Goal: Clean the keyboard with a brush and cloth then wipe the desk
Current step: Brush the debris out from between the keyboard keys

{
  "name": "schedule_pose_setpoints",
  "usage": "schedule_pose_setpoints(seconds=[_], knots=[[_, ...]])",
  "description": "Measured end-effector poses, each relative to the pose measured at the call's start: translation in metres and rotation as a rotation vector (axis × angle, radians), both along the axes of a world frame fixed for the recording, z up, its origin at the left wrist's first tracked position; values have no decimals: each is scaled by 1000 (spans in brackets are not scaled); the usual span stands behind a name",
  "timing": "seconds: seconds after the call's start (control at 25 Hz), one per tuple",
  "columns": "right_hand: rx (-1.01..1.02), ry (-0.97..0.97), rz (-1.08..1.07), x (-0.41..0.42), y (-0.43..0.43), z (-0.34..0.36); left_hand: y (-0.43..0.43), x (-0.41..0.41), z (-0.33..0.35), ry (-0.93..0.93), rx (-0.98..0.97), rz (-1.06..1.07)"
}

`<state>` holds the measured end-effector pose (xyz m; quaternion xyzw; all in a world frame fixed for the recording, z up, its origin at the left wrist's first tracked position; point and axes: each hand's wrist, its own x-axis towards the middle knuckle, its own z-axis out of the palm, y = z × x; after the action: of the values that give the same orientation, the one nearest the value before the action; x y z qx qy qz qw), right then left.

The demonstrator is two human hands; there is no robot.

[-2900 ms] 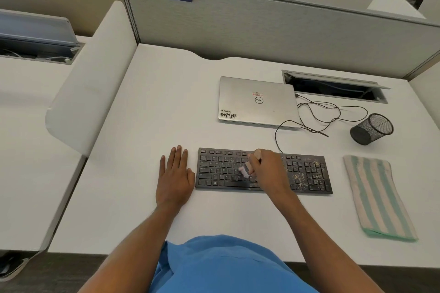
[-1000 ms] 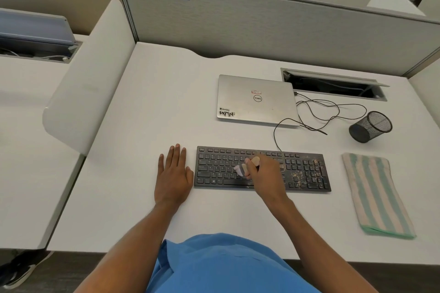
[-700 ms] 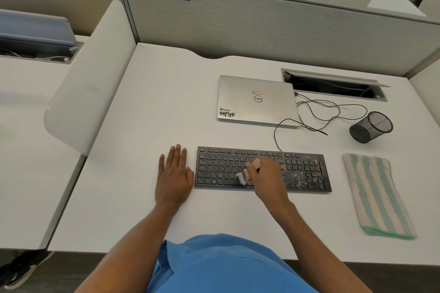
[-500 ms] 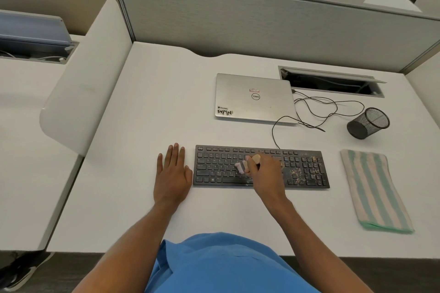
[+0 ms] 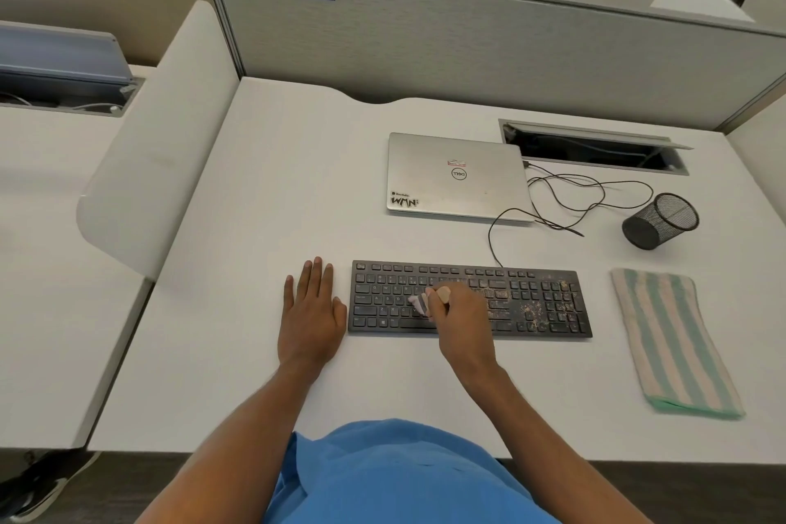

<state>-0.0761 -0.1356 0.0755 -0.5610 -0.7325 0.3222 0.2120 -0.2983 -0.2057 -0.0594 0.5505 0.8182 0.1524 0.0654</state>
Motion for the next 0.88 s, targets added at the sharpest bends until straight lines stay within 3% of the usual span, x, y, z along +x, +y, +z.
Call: schedule_pose_setpoints(seconds=[0.32,0.52,0.68,0.88], knots=[[-84,-53,9,18,5,25,0,-1,1,-2,0,-1],[-51,61,70,18,3,31,0,0,1,2,3,-2],[-149,-33,184,0,7,23,0,0,1,5,2,-3],[-217,-140,70,31,19,27,1,-1,0,1,2,-4]])
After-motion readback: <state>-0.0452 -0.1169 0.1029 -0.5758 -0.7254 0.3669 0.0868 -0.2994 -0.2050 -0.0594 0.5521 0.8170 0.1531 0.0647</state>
